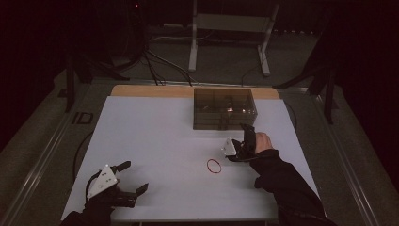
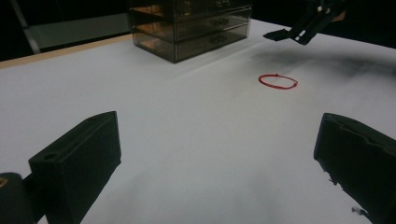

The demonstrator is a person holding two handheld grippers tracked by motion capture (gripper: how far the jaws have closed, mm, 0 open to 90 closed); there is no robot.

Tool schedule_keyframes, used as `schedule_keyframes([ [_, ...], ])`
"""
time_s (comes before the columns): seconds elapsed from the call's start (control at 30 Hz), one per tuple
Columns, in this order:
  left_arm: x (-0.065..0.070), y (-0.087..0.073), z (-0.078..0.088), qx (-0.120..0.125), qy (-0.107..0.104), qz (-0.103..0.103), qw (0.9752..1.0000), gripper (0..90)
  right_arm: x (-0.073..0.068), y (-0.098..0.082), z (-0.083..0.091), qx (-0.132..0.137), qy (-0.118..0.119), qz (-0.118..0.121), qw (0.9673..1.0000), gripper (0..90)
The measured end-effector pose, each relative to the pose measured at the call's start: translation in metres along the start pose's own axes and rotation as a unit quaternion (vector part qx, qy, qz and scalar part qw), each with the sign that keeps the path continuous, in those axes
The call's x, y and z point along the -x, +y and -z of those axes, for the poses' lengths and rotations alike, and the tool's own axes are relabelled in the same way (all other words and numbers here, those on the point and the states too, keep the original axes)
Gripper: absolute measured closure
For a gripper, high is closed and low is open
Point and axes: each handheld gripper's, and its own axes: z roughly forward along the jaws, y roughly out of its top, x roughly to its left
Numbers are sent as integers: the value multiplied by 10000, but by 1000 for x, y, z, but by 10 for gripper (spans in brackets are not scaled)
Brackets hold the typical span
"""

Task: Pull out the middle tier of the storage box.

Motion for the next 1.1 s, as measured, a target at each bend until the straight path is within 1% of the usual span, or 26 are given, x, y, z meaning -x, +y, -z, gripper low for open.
schedule_keyframes([
  [0.03, 0, 0, 0, 0, 0, 0, 10000, 22, 0, 1, -1, -22, -20, 29, 10000, 154],
  [0.17, 0, 0, 0, 1, -5, 2, 10000, 22, -2, 4, -3, -98, -125, 106, 9998, 165],
  [0.2, 0, 0, 0, 4, -3, 8, 10000, 22, -2, 5, -4, -115, -133, 161, 9997, 167],
  [0.23, 0, 0, 0, 11, -4, 13, 10000, 22, -3, 6, -5, -134, -151, 138, 9997, 175],
  [0.3, 0, 0, 0, 8, -7, 4, 10000, 22, -4, 8, -6, -150, -217, 224, 9994, 201],
  [0.37, 0, 0, 0, -1, -9, 8, 10000, 22, -5, 10, -8, -144, -185, 246, 9994, 232],
  [0.5, 0, 0, 0, 3, -9, 10, 10000, 22, -8, 13, -13, -211, -200, 345, 9990, 241],
  [0.57, 0, 0, 0, 1, -8, 10, 10000, 22, -9, 14, -16, -251, -232, 436, 9985, 249],
  [0.67, 0, 0, 0, 11, -8, 17, 10000, 22, -10, 15, -18, -271, -223, 464, 9983, 253],
  [0.7, 0, 0, 0, 8, -13, 13, 10000, 22, -11, 16, -19, -280, -218, 422, 9985, 257],
  [0.87, 0, 0, 0, 2, -6, 13, 10000, 22, -13, 19, -24, -315, -192, 531, 9979, 271],
  [0.9, 0, 0, 0, -6, -11, 17, 10000, 22, -18, 21, -27, -331, -243, 642, 9971, 279],
  [0.93, 0, 0, 0, -1, -11, 18, 10000, 22, -19, 21, -29, -335, -283, 684, 9967, 281],
  [1.03, 0, 0, 1, 3, -15, 30, 10000, 22, -20, 23, -30, -300, -334, 628, 9970, 314],
  [1.1, 0, -1, 1, 2, -23, 38, 10000, 22, -21, 25, -31, -268, -388, 657, 9967, 366],
])
